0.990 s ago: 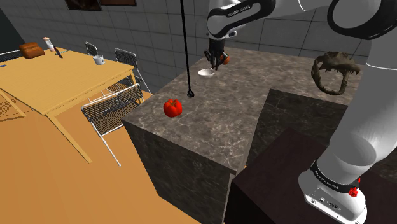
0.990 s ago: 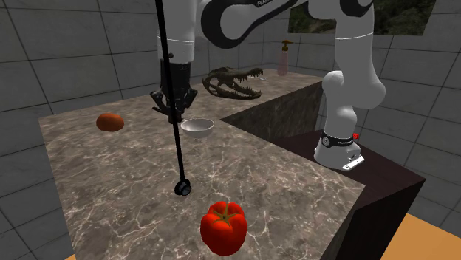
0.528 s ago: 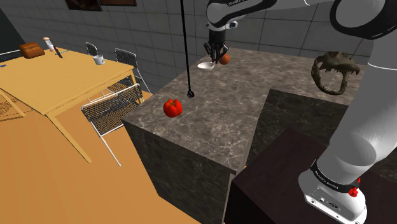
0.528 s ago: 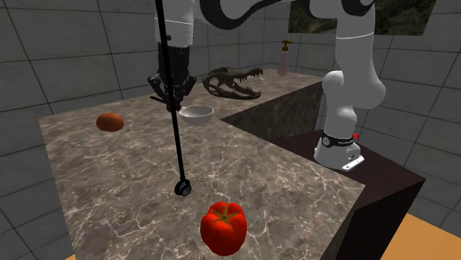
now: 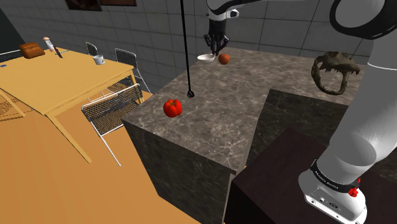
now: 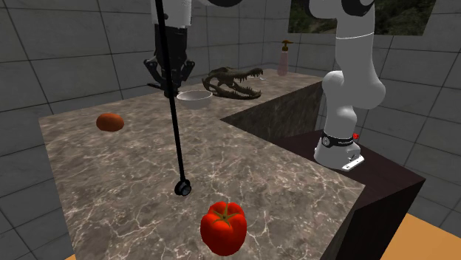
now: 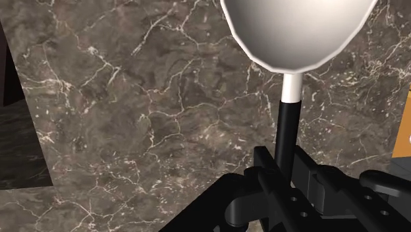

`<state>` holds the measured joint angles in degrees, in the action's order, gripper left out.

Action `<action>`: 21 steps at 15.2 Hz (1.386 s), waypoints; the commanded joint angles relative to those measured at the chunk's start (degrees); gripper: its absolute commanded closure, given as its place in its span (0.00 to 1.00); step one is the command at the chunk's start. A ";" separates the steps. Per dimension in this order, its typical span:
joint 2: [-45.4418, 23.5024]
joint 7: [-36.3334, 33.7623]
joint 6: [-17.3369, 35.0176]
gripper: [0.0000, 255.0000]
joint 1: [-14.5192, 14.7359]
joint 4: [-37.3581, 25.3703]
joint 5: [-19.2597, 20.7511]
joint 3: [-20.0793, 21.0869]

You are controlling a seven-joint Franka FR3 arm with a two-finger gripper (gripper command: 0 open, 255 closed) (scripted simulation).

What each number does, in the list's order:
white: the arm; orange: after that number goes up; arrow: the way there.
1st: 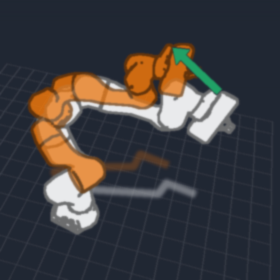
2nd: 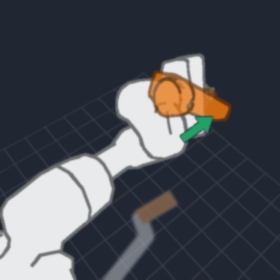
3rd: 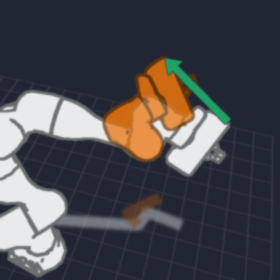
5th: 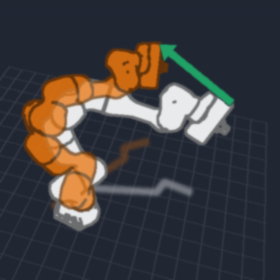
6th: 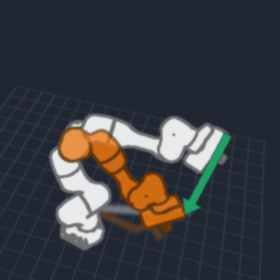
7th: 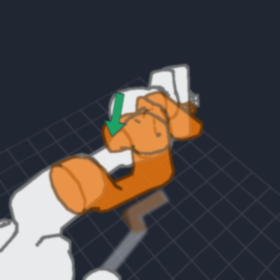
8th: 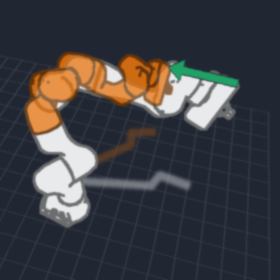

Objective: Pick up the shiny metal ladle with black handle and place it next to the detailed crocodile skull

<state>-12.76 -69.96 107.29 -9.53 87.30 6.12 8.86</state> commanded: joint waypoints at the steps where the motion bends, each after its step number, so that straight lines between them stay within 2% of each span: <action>1: 0.06 0.10 -1.62 1.00 0.05 -1.54 -0.04 0.03; 9: -1.05 0.46 -8.18 1.00 0.33 -9.21 0.04 0.11; 15: 4.20 8.13 -5.72 1.00 -4.78 -2.08 -2.18 -2.64; 21: 7.15 16.10 -4.42 1.00 -9.38 1.80 -3.93 -5.91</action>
<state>-5.76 -55.29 102.76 -18.16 88.87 2.46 3.51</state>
